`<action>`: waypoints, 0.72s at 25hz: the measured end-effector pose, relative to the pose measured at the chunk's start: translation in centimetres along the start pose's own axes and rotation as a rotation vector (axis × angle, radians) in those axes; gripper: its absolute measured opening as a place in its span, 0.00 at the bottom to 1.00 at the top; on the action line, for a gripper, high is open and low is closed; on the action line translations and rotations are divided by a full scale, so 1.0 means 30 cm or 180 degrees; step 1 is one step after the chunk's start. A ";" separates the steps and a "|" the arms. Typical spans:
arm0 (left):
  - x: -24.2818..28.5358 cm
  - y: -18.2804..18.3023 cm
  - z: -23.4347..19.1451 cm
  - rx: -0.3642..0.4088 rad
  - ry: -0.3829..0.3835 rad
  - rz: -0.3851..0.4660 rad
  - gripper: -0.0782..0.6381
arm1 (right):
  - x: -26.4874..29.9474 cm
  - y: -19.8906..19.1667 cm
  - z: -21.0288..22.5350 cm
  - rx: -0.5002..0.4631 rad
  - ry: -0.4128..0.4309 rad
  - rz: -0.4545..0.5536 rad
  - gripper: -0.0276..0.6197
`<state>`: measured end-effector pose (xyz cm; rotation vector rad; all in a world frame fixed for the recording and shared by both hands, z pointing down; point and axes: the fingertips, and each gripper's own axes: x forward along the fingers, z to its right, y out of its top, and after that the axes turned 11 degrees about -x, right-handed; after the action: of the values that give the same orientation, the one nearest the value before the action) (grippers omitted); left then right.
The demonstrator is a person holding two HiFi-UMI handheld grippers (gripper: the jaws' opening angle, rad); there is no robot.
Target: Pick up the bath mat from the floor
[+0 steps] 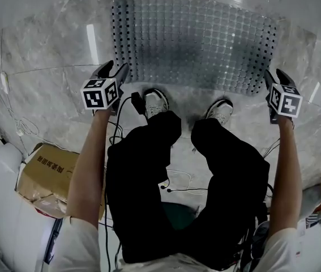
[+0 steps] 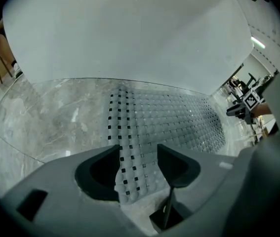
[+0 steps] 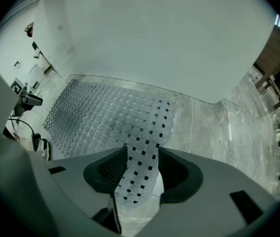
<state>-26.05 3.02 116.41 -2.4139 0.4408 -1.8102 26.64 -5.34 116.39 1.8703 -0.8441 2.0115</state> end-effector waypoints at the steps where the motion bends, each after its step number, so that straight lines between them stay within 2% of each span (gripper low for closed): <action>1: 0.016 0.001 -0.008 0.0011 0.0017 0.0000 0.43 | 0.017 -0.007 0.007 0.0014 -0.0007 -0.0013 0.29; 8: 0.135 0.021 -0.094 -0.0043 0.0152 -0.0008 0.48 | 0.129 -0.035 0.028 0.0055 -0.0048 -0.0070 0.31; 14: 0.212 0.050 -0.176 -0.0301 0.0332 0.0081 0.51 | 0.192 -0.074 0.037 0.0080 -0.0030 -0.0119 0.37; 18: 0.257 0.073 -0.214 -0.0349 0.0289 0.0055 0.51 | 0.228 -0.085 0.057 0.0183 -0.0014 -0.0120 0.39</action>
<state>-30.57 -0.61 124.89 -2.3955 0.5820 -1.9434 28.56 -5.59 123.64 1.9074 -0.7540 2.0303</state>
